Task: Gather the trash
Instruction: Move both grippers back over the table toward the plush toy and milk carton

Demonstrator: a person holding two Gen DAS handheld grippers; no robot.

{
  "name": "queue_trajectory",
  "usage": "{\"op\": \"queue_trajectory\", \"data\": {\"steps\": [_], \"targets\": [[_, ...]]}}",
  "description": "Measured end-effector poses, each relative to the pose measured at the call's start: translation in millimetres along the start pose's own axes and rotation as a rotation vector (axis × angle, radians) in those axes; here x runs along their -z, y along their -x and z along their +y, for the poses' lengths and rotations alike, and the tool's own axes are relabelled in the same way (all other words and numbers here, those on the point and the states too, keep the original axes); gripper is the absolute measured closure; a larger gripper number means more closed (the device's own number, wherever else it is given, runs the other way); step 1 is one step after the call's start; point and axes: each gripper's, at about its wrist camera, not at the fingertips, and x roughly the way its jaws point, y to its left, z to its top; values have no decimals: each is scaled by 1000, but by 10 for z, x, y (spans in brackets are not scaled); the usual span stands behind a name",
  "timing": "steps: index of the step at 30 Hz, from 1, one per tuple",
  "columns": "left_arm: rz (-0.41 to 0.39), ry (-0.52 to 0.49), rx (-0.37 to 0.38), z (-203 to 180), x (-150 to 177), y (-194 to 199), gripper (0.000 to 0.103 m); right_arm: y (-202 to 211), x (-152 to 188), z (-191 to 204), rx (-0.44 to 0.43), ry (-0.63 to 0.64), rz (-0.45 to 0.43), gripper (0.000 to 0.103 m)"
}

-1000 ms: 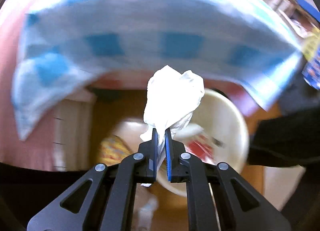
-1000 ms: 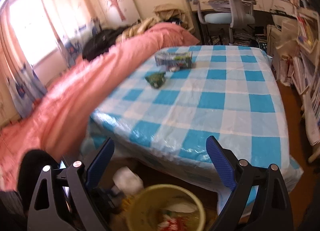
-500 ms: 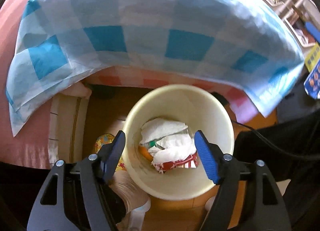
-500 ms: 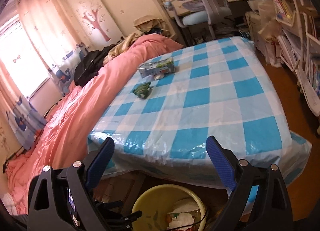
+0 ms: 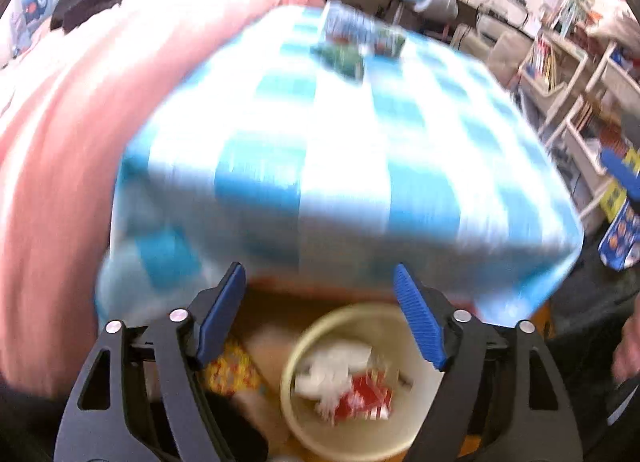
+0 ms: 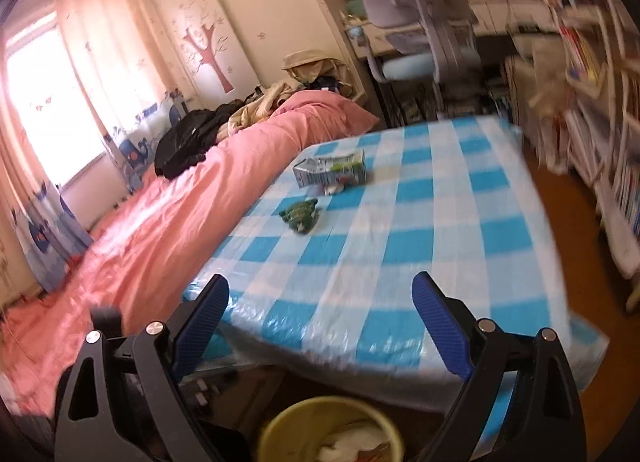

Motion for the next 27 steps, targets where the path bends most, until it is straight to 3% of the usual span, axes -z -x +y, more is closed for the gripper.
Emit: {"op": "queue_trajectory", "data": {"steps": [6, 16, 22, 24, 27], "targets": [[-72, 72, 48, 142, -931, -293, 28, -685, -321, -6, 57, 121, 105, 14], [-198, 307, 131, 576, -2463, -1143, 24, -1471, -510, -106, 67, 146, 234, 14], [-110, 232, 110, 458, -3076, -1780, 19, -1708, -528, -185, 65, 176, 291, 14], [-38, 190, 167, 399, -3126, -1978, 19, -1742, -559, -276, 74, 153, 294, 14], [16, 106, 324, 280, -3071, -2067, 19, -1694, -637, -374, 88, 117, 265, 14]]}}
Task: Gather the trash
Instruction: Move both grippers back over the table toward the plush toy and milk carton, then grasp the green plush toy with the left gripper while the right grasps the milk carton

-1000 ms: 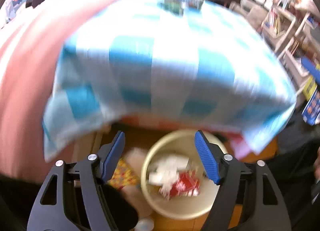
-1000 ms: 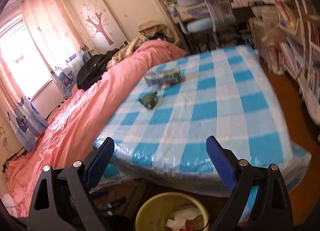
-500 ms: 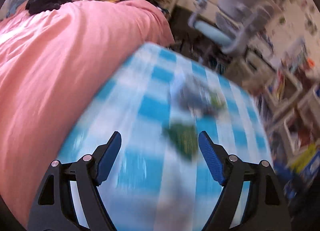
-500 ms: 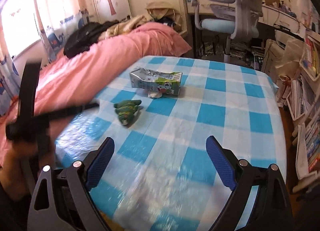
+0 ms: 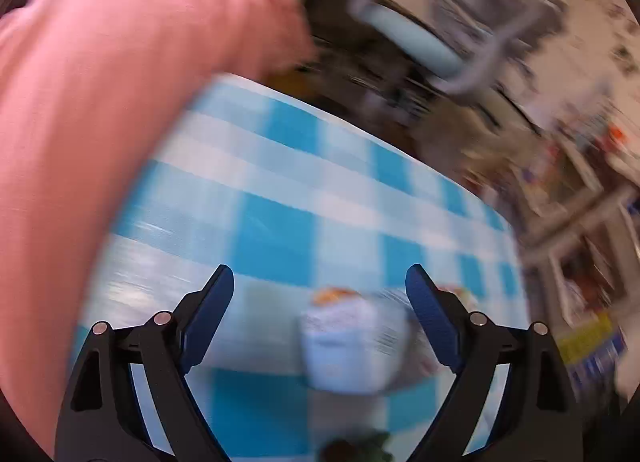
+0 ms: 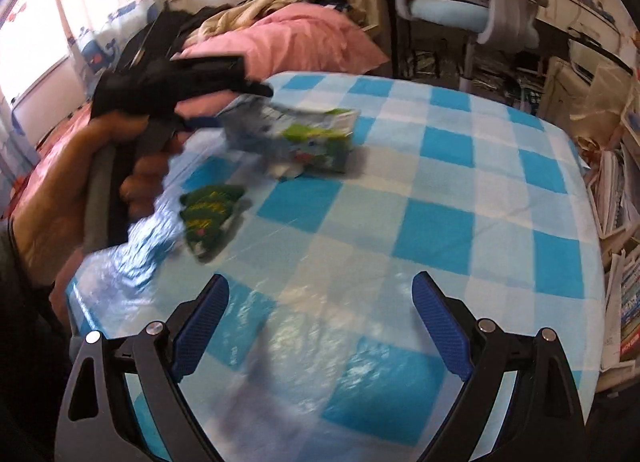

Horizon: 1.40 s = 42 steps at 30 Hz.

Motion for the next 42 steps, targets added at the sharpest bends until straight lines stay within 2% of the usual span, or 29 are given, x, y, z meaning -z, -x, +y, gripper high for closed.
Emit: {"op": "queue_trajectory", "data": {"steps": [2, 4, 5, 7, 11, 13, 15, 17, 19, 21, 24, 26, 30, 33, 34, 38, 39, 40, 42], "targets": [[59, -117, 78, -166, 118, -11, 21, 80, -18, -89, 2, -43, -26, 14], [125, -298, 138, -419, 324, 28, 25, 152, -21, -154, 0, -81, -49, 14], [152, -334, 166, -480, 396, 40, 26, 191, -19, -192, -2, -104, -60, 14], [210, -389, 274, -628, 608, 106, 27, 239, -11, -253, -8, -147, -72, 14], [239, -488, 361, -844, 938, 319, 27, 328, 20, -355, -21, -222, -95, 14], [199, -486, 317, -858, 986, 435, 27, 328, 27, -375, -29, -240, -93, 14], [154, -408, 269, -758, 960, 542, 27, 309, 21, -368, -33, -243, -91, 14], [97, -326, 175, -629, 932, 641, 27, 268, 4, -341, -50, -247, -86, 14], [82, -262, 130, -471, 900, 681, 27, 198, -15, -321, -78, -263, -74, 14], [93, -285, 73, -467, 937, 670, 27, 104, -43, -288, -104, -282, -57, 14], [119, -400, -40, -550, 1048, 584, 27, -52, -124, -233, -118, -300, -47, 14], [137, -443, -107, -592, 1114, 474, 27, -142, -168, -214, -132, -317, -41, 14], [154, -452, -129, -575, 1160, 385, 32, -320, -244, -171, -130, -330, -27, 14], [149, -477, -149, -614, 1171, 325, 48, -446, -295, -188, -127, -354, -15, 14], [147, -480, -148, -627, 1168, 324, 57, -494, -317, -190, -120, -355, -12, 14], [146, -473, -129, -631, 1148, 335, 63, -581, -355, -177, -109, -321, -5, 14], [146, -471, -128, -623, 1138, 330, 63, -586, -364, -162, -101, -298, 3, 16], [144, -470, -129, -619, 1136, 334, 63, -580, -364, -157, -106, -286, 6, 24], [142, -469, -137, -609, 1129, 346, 63, -550, -342, -185, -153, -296, 25, 29]]}}
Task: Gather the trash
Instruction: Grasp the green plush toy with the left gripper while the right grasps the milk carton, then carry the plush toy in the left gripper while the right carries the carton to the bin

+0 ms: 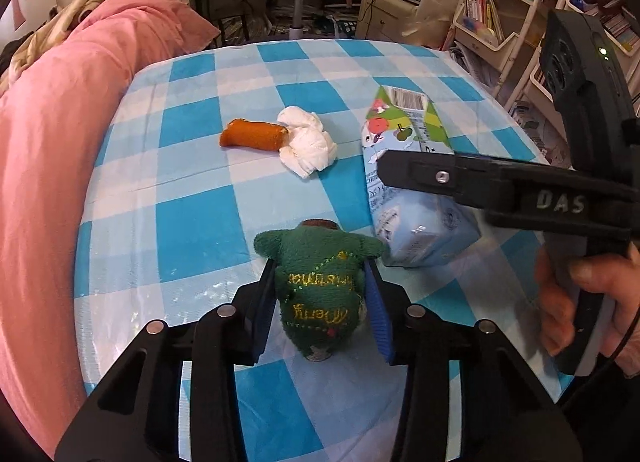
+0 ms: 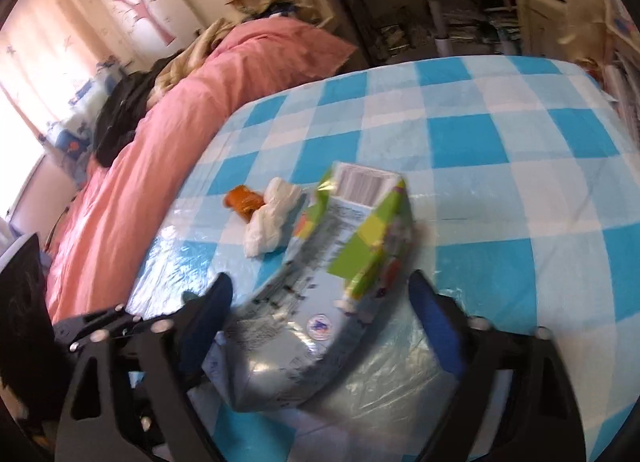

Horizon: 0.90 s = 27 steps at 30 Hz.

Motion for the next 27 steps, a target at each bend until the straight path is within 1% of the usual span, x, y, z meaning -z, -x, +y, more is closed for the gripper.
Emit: {"op": "queue_trajectory", "data": {"steps": [2, 6, 8, 10, 13, 16, 18, 20, 22, 24, 26, 27], "targets": [[-1, 1, -6, 2, 4, 15, 63, 47, 23, -5, -8, 15, 13, 34], [-12, -14, -20, -46, 8, 71, 63, 203, 97, -77, -19, 5, 42, 45], [-18, -18, -24, -74, 15, 100, 63, 305, 171, -100, -15, 11, 69, 47], [-13, -23, -22, -105, 38, 116, 63, 389, 233, -86, -7, 30, 90, 51], [0, -46, -31, -159, 85, 115, 63, 498, 362, 33, 53, 117, 125, 51], [10, -63, -32, -209, 139, 109, 62, 512, 438, 121, 93, 162, 118, 50], [11, -70, -34, -229, 166, 112, 62, 445, 465, 184, 129, 195, 121, 50], [10, -76, -37, -240, 189, 121, 62, 396, 463, 221, 135, 207, 118, 49], [9, -83, -41, -245, 204, 126, 61, 369, 459, 260, 143, 225, 110, 46], [13, -80, -43, -236, 197, 112, 60, 318, 454, 307, 179, 265, 99, 44], [15, -76, -45, -231, 181, 88, 60, 264, 459, 320, 207, 298, 99, 44], [18, -76, -43, -233, 175, 68, 60, 242, 465, 311, 206, 304, 101, 47]]}}
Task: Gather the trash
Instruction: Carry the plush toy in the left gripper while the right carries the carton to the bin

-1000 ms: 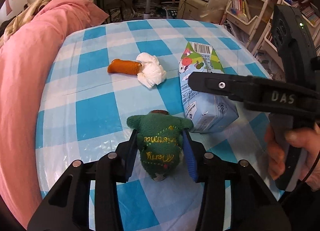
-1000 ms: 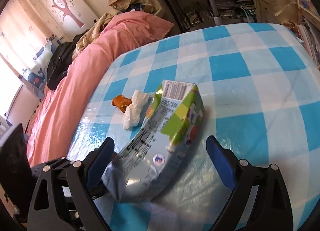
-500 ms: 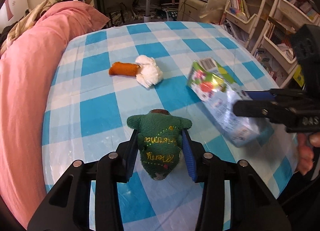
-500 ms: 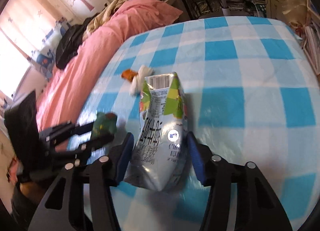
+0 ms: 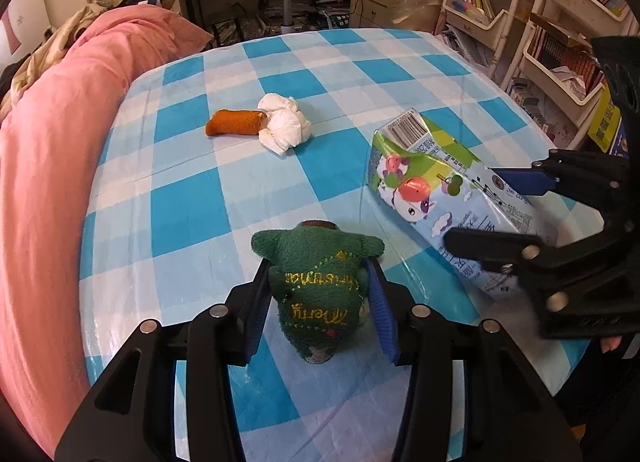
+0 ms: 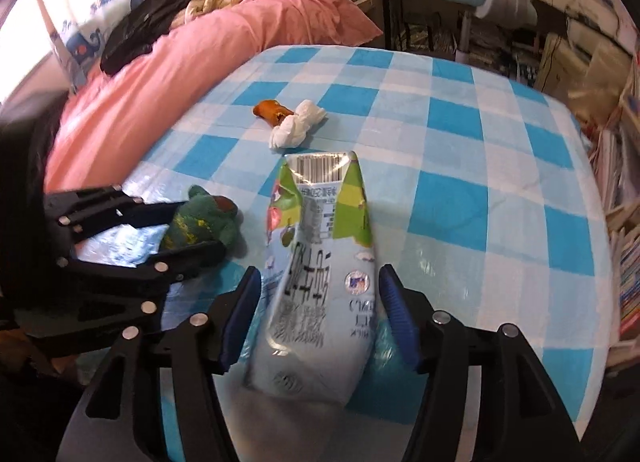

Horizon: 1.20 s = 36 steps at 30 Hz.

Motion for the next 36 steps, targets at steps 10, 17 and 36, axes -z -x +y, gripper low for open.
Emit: {"op": "queue_trajectory", "data": {"steps": [10, 17, 36], "targets": [[-112, 141, 49, 213, 143, 431, 68, 404, 200, -186, -296, -189, -119, 48], [-234, 355, 139, 402, 671, 1011, 68, 846, 696, 44, -615, -219, -191, 47], [23, 216, 174, -776, 2064, 1191, 68, 1217, 1677, 228, -554, -226, -85, 30]]}}
